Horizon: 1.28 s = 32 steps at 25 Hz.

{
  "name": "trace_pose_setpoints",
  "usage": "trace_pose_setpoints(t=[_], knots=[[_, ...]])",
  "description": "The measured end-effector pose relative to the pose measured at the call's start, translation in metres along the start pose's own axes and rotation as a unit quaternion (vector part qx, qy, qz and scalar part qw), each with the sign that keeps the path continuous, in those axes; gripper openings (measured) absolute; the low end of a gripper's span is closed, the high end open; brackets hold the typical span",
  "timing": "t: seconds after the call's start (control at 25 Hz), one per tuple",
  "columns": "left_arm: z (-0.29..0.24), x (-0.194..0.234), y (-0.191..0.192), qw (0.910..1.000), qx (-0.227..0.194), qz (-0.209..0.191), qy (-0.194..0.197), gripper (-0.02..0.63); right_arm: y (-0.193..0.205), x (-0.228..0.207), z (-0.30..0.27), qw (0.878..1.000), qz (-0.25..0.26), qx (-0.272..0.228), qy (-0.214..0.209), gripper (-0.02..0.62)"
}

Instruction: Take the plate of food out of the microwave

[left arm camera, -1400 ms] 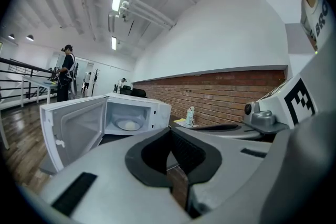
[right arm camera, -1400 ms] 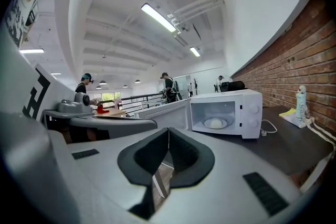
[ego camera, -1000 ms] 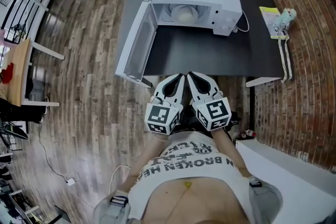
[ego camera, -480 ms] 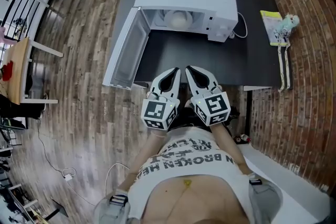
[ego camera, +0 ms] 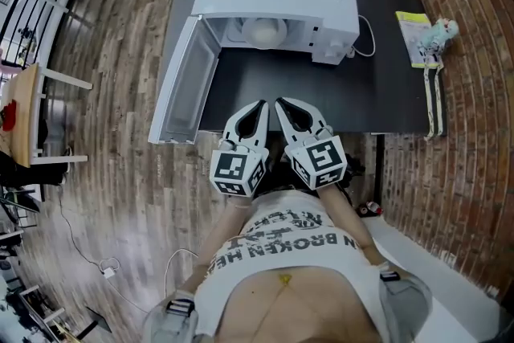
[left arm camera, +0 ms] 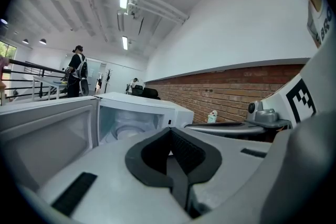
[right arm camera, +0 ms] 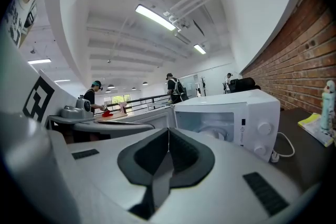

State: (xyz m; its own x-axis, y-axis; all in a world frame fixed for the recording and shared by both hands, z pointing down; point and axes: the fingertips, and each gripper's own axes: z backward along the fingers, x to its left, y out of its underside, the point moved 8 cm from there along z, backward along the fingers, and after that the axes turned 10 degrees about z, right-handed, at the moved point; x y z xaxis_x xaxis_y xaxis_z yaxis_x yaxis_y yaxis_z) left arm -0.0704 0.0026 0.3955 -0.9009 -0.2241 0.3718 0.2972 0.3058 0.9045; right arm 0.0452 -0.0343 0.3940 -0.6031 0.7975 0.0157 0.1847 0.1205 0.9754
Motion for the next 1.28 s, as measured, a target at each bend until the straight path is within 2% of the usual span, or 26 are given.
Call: trace_pose_setpoints(t=[0.36, 0.76, 1.08, 1.28], knots=[[-0.046, 0.037, -0.026, 0.9991, 0.013, -0.006, 0.039, 0.008, -0.009, -0.025, -0.043, 0.999, -0.004, 0.005, 0.046, 0.009], [-0.098, 0.100, -0.055, 0.9955, 0.043, -0.010, 0.084, 0.008, -0.020, -0.041, -0.120, 0.996, -0.017, 0.014, 0.092, 0.009], [-0.125, 0.139, -0.061, 0.9926, 0.068, -0.009, 0.100, 0.008, -0.017, -0.051, -0.160, 0.992, -0.026, 0.034, 0.117, 0.009], [-0.142, 0.139, -0.058, 0.9938, 0.074, 0.002, 0.083, 0.008, -0.014, -0.071, -0.164, 0.993, -0.008, 0.050, 0.108, 0.009]])
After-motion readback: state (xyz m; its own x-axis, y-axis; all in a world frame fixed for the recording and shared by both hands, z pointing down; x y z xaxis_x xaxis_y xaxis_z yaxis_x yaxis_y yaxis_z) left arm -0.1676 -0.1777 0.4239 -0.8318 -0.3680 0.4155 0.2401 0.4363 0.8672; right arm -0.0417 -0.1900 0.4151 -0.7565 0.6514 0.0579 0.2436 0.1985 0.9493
